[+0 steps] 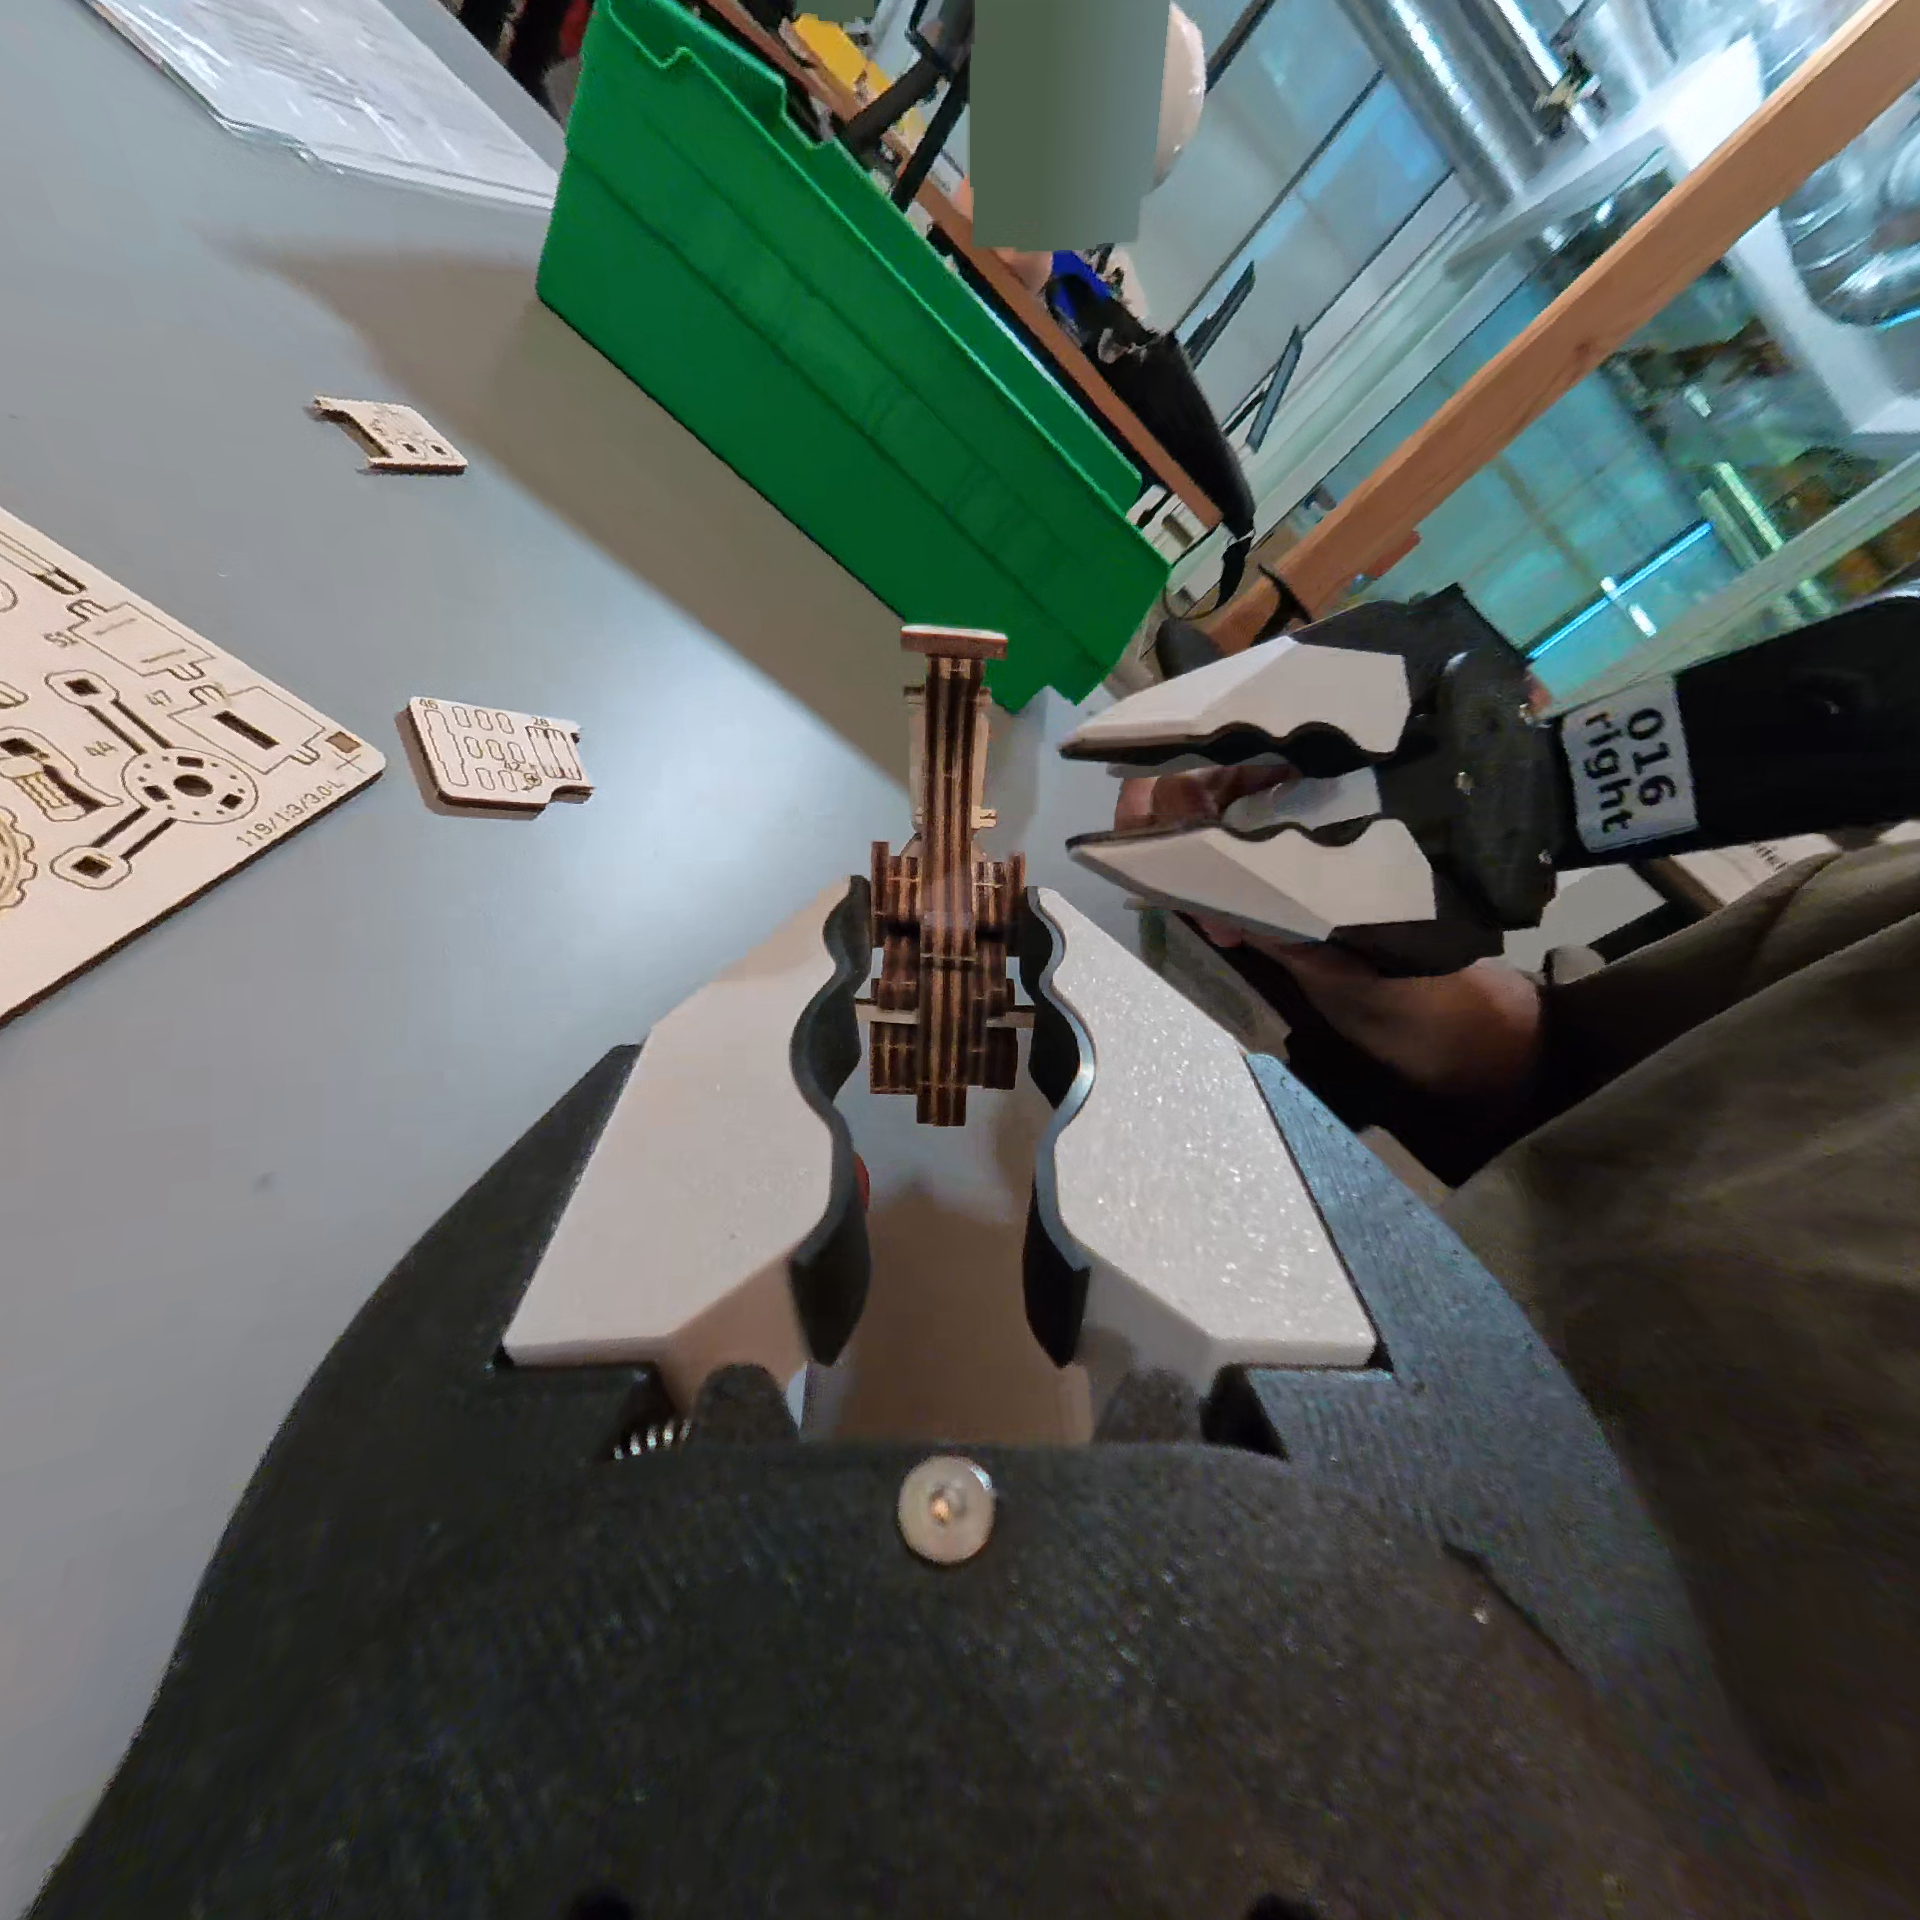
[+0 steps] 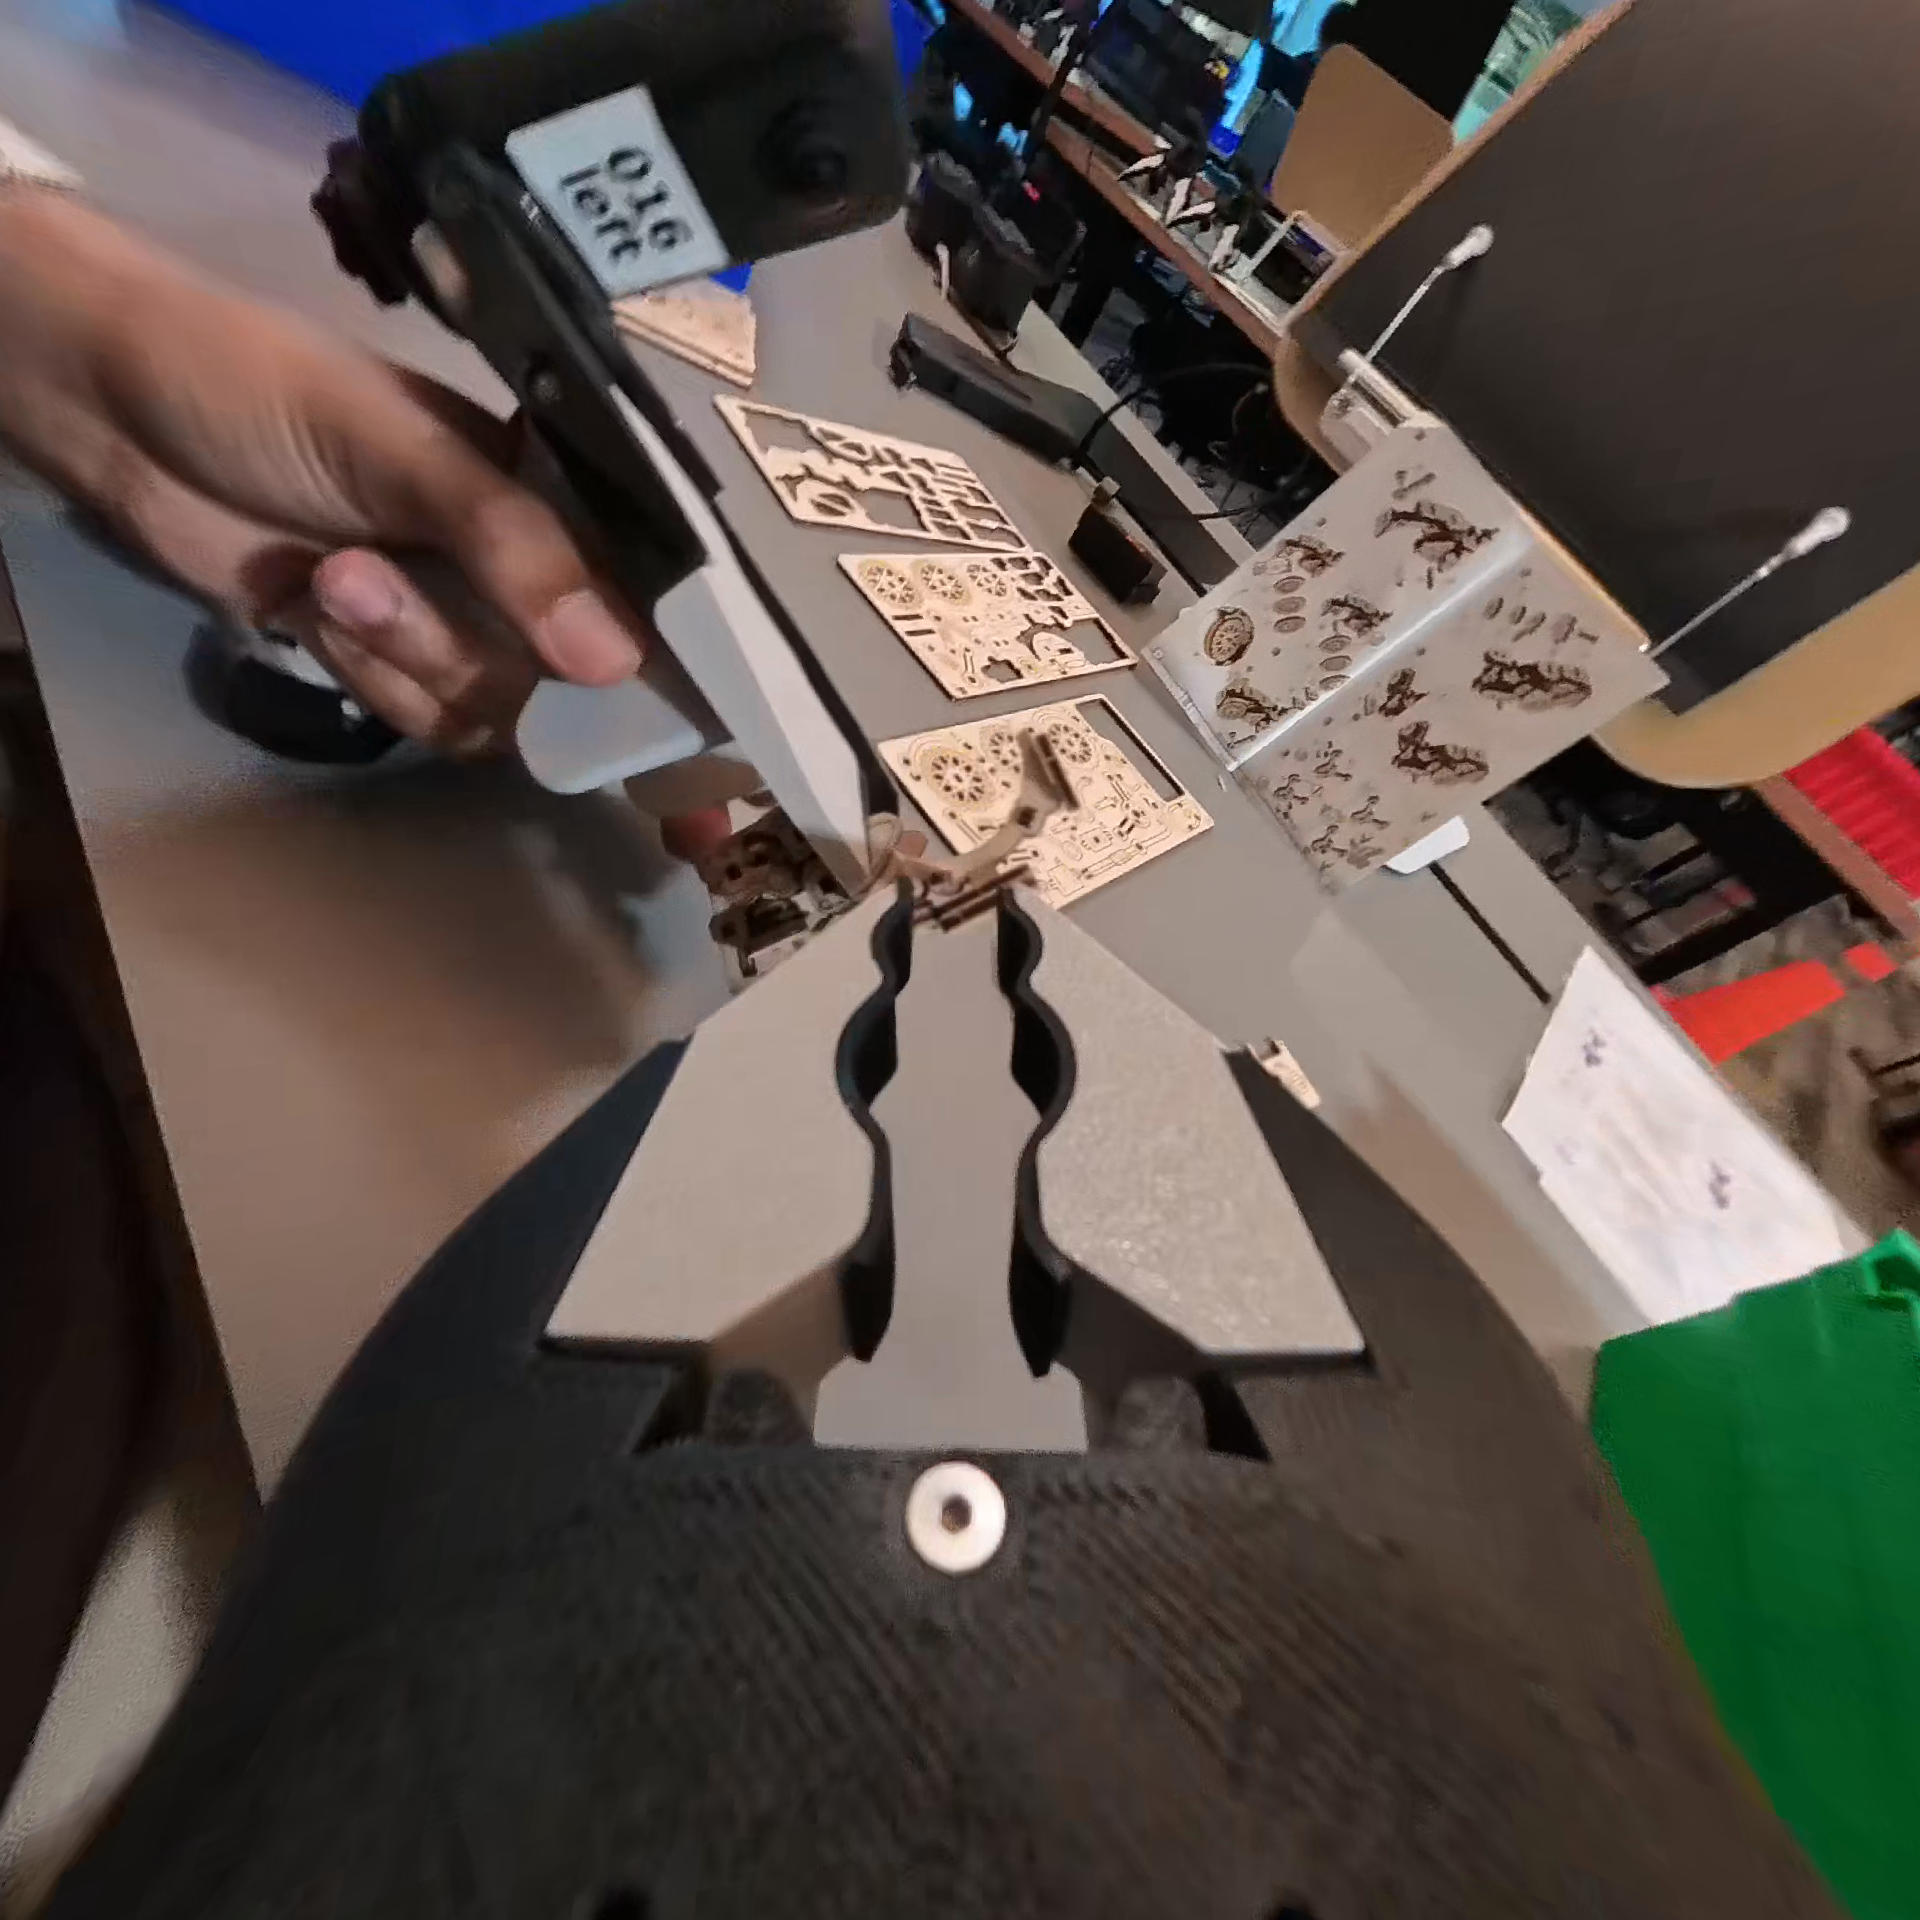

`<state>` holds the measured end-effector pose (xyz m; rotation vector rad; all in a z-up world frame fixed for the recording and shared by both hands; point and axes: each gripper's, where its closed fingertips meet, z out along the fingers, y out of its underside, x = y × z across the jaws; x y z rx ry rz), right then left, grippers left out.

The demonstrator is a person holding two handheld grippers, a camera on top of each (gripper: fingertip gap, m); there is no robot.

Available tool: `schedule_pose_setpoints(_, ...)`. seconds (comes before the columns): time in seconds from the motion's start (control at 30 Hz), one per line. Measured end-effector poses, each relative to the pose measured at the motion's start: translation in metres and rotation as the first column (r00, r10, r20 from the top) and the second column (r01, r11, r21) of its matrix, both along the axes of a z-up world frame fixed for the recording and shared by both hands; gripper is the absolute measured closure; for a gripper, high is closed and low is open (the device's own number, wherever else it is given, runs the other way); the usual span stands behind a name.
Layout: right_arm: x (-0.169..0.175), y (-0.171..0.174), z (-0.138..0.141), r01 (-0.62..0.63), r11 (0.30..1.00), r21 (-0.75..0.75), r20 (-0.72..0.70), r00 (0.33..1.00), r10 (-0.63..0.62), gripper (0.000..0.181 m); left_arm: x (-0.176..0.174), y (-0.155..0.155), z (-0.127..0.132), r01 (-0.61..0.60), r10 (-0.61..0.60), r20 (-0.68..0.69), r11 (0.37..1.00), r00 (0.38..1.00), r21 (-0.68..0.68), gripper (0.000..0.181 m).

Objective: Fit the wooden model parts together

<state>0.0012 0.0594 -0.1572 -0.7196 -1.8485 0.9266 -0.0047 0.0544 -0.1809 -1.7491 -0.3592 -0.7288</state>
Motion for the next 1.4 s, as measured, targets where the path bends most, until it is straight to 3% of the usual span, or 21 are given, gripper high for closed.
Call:
schedule_pose_setpoints(0.13,0.008,-0.013,-0.010,-0.104,0.984,0.145,0.006,0.995,0.104,0.164,0.000,-0.001,-0.007,-0.007,0.001,-0.099,0.998,0.995,-0.063,0.157)
schedule_pose_setpoints(0.33,0.012,-0.013,-0.028,-0.128,0.926,0.354,0.029,0.992,0.126,0.160,0.009,-0.002,-0.014,0.020,-0.047,-0.231,0.993,0.972,-0.118,0.157)
schedule_pose_setpoints(0.53,0.015,-0.016,-0.028,-0.157,0.930,0.332,0.041,0.987,0.152,0.156,0.016,-0.003,-0.017,0.045,-0.085,-0.291,0.989,0.953,-0.142,0.157)
schedule_pose_setpoints(0.77,0.016,-0.018,-0.040,-0.165,0.892,0.420,0.072,0.986,0.148,0.153,0.022,-0.003,-0.017,0.068,-0.113,-0.327,0.987,0.938,-0.145,0.156)
schedule_pose_setpoints(1.0,0.019,-0.016,-0.041,-0.176,0.874,0.452,0.081,0.984,0.156,0.167,0.013,-0.003,-0.017,0.036,-0.080,-0.314,0.989,0.946,-0.143,0.156)
schedule_pose_setpoints(1.2,0.016,-0.015,-0.039,-0.154,0.892,0.425,0.064,0.988,0.140,0.158,0.017,-0.004,-0.017,0.051,-0.098,-0.341,0.988,0.935,-0.144,0.156)
schedule_pose_setpoints(1.4,0.016,-0.014,-0.044,-0.153,0.863,0.481,0.078,0.988,0.131,0.157,0.016,-0.003,-0.017,0.049,-0.097,-0.333,0.988,0.938,-0.148,0.156)
